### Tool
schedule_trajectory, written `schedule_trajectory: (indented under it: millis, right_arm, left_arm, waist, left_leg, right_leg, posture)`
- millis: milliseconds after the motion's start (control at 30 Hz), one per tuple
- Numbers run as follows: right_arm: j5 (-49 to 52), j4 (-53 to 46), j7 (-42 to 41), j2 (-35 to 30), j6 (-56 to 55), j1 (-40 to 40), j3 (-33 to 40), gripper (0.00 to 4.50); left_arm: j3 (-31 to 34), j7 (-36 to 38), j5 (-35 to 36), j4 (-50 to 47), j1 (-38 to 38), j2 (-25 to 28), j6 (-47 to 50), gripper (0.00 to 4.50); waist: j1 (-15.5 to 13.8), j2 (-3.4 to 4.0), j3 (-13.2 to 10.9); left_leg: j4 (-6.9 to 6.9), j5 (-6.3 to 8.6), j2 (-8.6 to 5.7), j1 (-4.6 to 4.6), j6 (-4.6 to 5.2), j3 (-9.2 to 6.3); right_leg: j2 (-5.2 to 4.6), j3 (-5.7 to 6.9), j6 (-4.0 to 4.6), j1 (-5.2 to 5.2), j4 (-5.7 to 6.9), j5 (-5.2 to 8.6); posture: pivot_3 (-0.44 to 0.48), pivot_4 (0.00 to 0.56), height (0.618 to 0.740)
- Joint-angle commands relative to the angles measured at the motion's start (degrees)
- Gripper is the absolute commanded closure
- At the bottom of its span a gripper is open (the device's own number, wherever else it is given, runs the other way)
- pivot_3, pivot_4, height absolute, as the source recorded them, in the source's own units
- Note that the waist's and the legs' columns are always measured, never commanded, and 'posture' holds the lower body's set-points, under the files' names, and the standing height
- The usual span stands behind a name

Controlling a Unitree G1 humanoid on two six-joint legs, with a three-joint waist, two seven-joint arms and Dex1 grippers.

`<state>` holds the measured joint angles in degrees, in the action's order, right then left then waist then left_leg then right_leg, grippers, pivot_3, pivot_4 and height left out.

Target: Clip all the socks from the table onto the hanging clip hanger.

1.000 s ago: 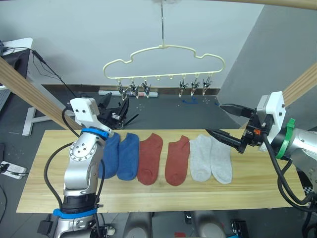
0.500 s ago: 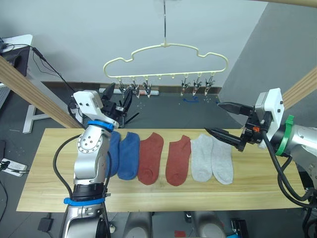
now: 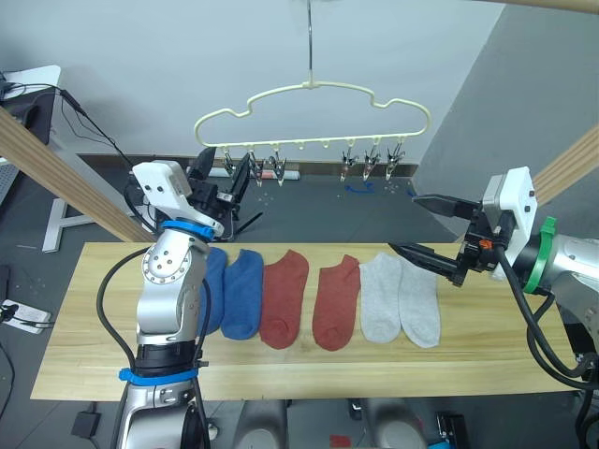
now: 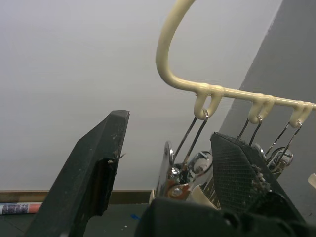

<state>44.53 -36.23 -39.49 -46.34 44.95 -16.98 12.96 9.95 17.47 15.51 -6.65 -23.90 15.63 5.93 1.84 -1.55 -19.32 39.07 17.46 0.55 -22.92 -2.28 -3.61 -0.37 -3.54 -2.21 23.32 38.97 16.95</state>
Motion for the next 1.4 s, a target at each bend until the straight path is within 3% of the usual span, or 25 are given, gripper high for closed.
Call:
schedule_trajectory:
  millis: [33, 167, 267, 467, 633, 800, 933, 1033, 1167, 1400]
  right_arm:
    - [0.5, -1.2, -0.3, -0.6, -1.2, -0.2, 1.1, 0.0]
    - [0.6, -1.3, -0.1, -0.6, -1.1, -0.2, 1.2, 0.0]
    - [0.8, -1.5, 0.0, -0.6, -1.0, -0.2, 1.3, 0.0]
    - [1.4, -1.9, 0.4, -0.5, -0.5, 0.1, 1.6, 0.0]
    - [1.9, -3.3, 1.5, -0.1, 0.1, 1.7, 1.5, 0.0]
    - [-2.3, -4.7, 3.7, 0.1, -1.8, 9.8, 3.0, 0.0]
    - [-13.7, -3.4, 9.1, 2.2, -7.1, 21.7, 2.0, 0.0]
    - [-21.0, -0.3, 13.7, 5.6, -11.0, 26.1, -1.4, 0.0]
    - [-30.2, 8.2, 17.5, 9.5, -18.0, 27.1, -5.9, 0.0]
    - [-34.6, 21.4, 17.5, 13.7, -22.5, 20.2, -9.0, 0.0]
  left_arm:
    - [-0.3, 0.0, 0.1, -2.2, -0.7, 0.3, -0.3, 1.48]
    - [-0.5, -0.2, -0.3, -1.8, -1.3, 0.4, -0.5, 1.48]
    - [-0.5, -0.6, -0.8, -1.7, -1.7, 0.5, -0.8, 2.05]
    - [-0.3, -1.1, -1.0, -2.9, -0.8, 0.7, -0.1, 3.65]
    - [-0.1, -1.1, -1.0, -3.7, -0.5, 1.2, 0.5, 4.49]
    - [-0.1, 0.4, 0.0, -4.5, -0.8, 2.6, 2.1, 4.49]
    - [0.1, 2.1, 1.2, -4.5, -1.5, 4.1, 3.5, 4.49]
    - [0.2, 3.0, 1.9, -4.1, -1.9, 4.9, 4.3, 4.49]
    - [-0.1, 4.0, 2.1, -3.8, -2.2, 5.5, 5.1, 4.49]
    - [-0.1, 4.6, 2.0, -3.6, -2.3, 5.9, 5.9, 4.49]
  waist:
    - [0.0, 0.0, 0.0]
    - [0.0, 0.0, 0.0]
    - [0.0, 0.0, 0.0]
    - [0.0, 0.0, 0.0]
    - [0.0, 0.0, 0.0]
    - [-0.2, 0.0, 0.0]
    - [-0.3, 0.0, 0.0]
    - [-0.2, 0.0, 0.0]
    - [0.1, 0.02, 0.0]
    - [0.1, 0.03, 0.0]
  left_leg:
    - [0.0, 0.0, 0.0, 0.0, 0.0, 0.0]
    - [0.0, -0.01, 0.0, 0.0, -0.01, -0.01]
    - [0.0, -0.01, 0.0, 0.0, -0.02, 0.0]
    - [0.0, -0.02, 0.0, 0.0, -0.04, 0.0]
    - [0.0, -0.03, 0.0, 0.0, -0.04, -0.01]
    - [-0.02, -0.03, 0.0, -0.01, -0.06, -0.03]
    - [-0.04, -0.09, -0.01, -0.04, -0.16, -0.1]
    - [-0.04, -0.13, -0.02, -0.01, -0.23, -0.11]
    - [-0.05, -0.2, 0.0, 0.06, -0.34, -0.09]
    - [-0.06, -0.23, -0.01, 0.08, -0.38, -0.04]
  right_leg:
    - [0.0, 0.0, 0.0, 0.0, 0.0, 0.0]
    - [0.0, 0.0, 0.0, 0.0, 0.0, 0.0]
    - [0.0, 0.0, 0.0, 0.0, 0.0, 0.0]
    - [0.0, 0.0, 0.0, 0.0, 0.0, 0.0]
    - [0.0, -0.02, 0.0, 0.0, 0.0, 0.0]
    - [0.0, -0.02, 0.0, 0.0, 0.0, 0.0]
    - [-0.03, -0.05, 0.0, 0.0, -0.02, 0.0]
    - [-0.03, -0.06, -0.01, 0.0, 0.01, 0.0]
    - [0.01, -0.07, 0.0, 0.0, 0.08, 0.0]
    - [0.03, -0.02, 0.0, 0.01, 0.07, 0.0]
  posture:
    - [-0.044, 0.352, 0.72]
    - [-0.044, 0.351, 0.72]
    - [-0.046, 0.354, 0.72]
    - [-0.046, 0.354, 0.72]
    - [-0.041, 0.354, 0.72]
    - [-0.028, 0.349, 0.72]
    - [-0.024, 0.35, 0.72]
    - [-0.026, 0.351, 0.72]
    - [-0.03, 0.358, 0.72]
    - [-0.036, 0.365, 0.72]
